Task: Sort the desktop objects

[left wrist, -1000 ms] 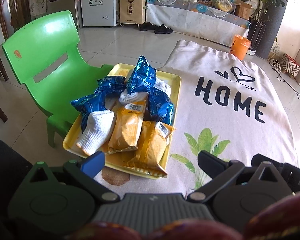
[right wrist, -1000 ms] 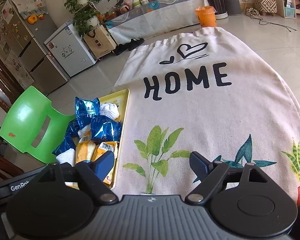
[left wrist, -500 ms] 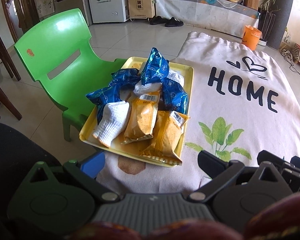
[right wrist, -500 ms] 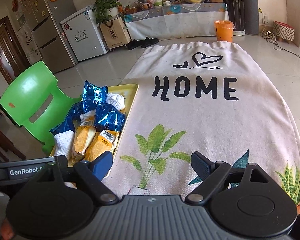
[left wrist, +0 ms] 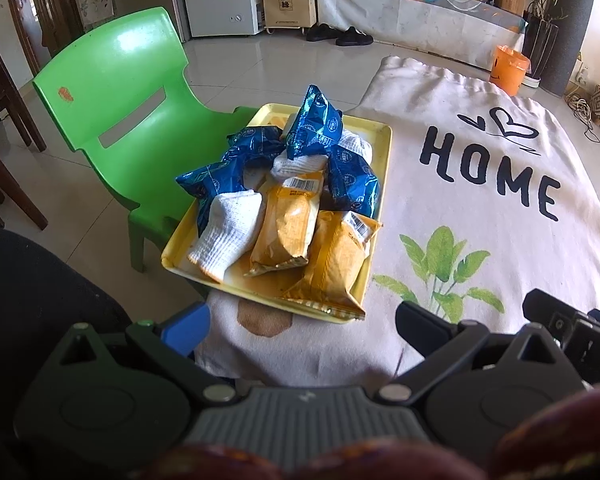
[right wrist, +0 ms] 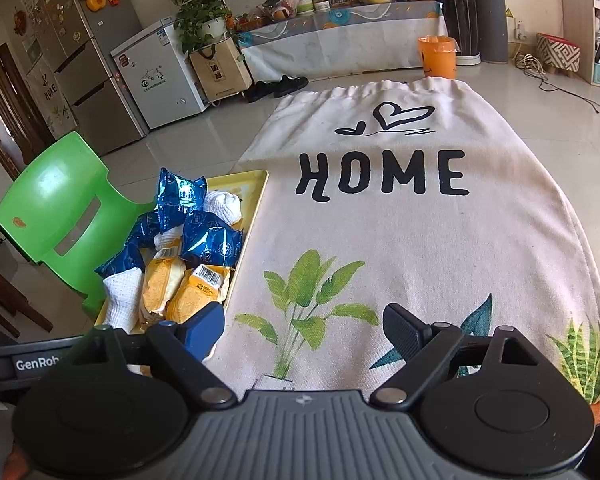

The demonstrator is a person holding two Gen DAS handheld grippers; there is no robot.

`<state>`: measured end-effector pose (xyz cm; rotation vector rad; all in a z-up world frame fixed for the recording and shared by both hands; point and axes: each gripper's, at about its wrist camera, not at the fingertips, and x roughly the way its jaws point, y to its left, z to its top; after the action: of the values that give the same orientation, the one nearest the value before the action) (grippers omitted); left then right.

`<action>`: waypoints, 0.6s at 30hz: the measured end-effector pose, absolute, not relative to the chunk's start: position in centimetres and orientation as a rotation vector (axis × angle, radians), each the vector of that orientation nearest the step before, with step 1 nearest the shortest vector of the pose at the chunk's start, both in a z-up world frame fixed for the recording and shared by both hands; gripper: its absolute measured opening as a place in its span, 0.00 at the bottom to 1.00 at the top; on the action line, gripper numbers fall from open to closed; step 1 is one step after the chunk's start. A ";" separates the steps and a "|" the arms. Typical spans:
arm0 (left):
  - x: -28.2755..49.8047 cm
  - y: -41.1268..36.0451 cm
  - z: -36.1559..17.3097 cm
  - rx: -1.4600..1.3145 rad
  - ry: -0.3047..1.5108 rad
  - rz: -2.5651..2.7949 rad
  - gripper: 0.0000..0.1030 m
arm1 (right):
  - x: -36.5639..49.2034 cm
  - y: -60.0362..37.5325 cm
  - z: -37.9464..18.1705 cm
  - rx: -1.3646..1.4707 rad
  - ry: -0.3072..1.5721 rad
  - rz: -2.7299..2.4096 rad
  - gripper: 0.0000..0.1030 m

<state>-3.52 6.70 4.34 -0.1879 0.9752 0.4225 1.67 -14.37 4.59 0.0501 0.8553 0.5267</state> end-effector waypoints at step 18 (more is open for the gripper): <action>-3.8 7.1 3.6 -0.222 1.008 0.427 1.00 | 1.6 -13.2 4.2 0.010 0.836 0.542 0.85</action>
<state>-3.79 7.08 3.59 -0.2216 1.0079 0.4266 1.65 -13.22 4.22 0.0103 0.8359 0.5423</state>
